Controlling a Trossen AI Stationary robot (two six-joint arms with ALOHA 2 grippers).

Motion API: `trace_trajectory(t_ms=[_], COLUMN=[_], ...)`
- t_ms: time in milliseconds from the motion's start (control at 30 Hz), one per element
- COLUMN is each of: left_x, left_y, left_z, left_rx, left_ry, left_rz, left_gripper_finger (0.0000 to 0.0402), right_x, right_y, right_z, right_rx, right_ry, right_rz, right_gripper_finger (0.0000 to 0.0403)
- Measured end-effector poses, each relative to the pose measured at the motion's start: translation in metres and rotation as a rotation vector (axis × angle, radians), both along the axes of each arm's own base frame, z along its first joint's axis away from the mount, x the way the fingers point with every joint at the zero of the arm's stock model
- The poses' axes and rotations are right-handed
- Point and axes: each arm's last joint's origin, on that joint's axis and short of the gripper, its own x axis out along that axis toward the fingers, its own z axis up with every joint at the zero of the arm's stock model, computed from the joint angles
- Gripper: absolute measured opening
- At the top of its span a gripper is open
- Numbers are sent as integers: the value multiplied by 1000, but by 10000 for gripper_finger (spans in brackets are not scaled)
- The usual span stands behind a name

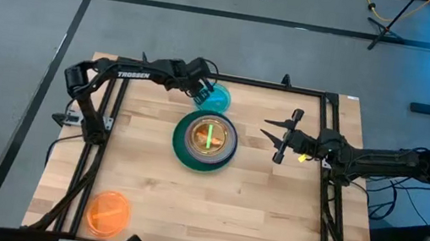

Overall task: Stack plastic plates
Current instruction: Stack the light blue plate on top of the light green plate

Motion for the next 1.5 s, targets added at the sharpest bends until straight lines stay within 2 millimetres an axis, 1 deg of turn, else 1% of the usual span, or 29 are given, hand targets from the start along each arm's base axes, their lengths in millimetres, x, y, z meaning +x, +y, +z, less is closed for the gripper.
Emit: trace_trajectory(t_ms=[200, 333, 500, 633, 700, 767, 833, 933, 1067, 1200, 1367, 1500], left_x=[-17, -28, -40, -44, -45, -42, -42, -37, -35, -35, -32, -31], left_y=[25, 37, 50, 58, 61, 64, 67, 70, 72, 76, 80, 81], left_z=[-14, -24, -28, -26, -25, -29, -36, -50, -67, -78, -83, -96], left_rx=[-93, -143, -168, -158, -164, -158, -188, -240, -272, -276, -277, -297], left_ry=[-123, -189, -240, -273, -302, -322, -322, -342, -300, -287, -309, -299], left_rz=[7, 5, 32, 41, 30, 22, 17, -18, -39, -35, -48, -51], left_gripper_finger=[128, 128, 128, 128, 128, 128, 128, 128, 128, 128, 128, 128], right_x=[0, 0, 0, 0, 0, 0, 0, 0, 0, 0, 0, 0], right_y=[0, 0, 0, 0, 0, 0, 0, 0, 0, 0, 0, 0], right_z=[0, 1, 1, 1, 1, 1, 2, 2, 1, 1, 1, 1], right_rx=[0, 0, 0, 0, 0, -1, -1, -1, -1, 0, -1, 0], right_ry=[-3, -6, -7, -7, -9, -14, -15, -15, -15, -14, -13, -11], right_rz=[0, 0, 0, 0, 0, 0, 0, 0, -5, -7, -8, -7], right_gripper_finger=[144, 144, 144, 144, 144, 144, 144, 144, 144, 144, 144, 144])
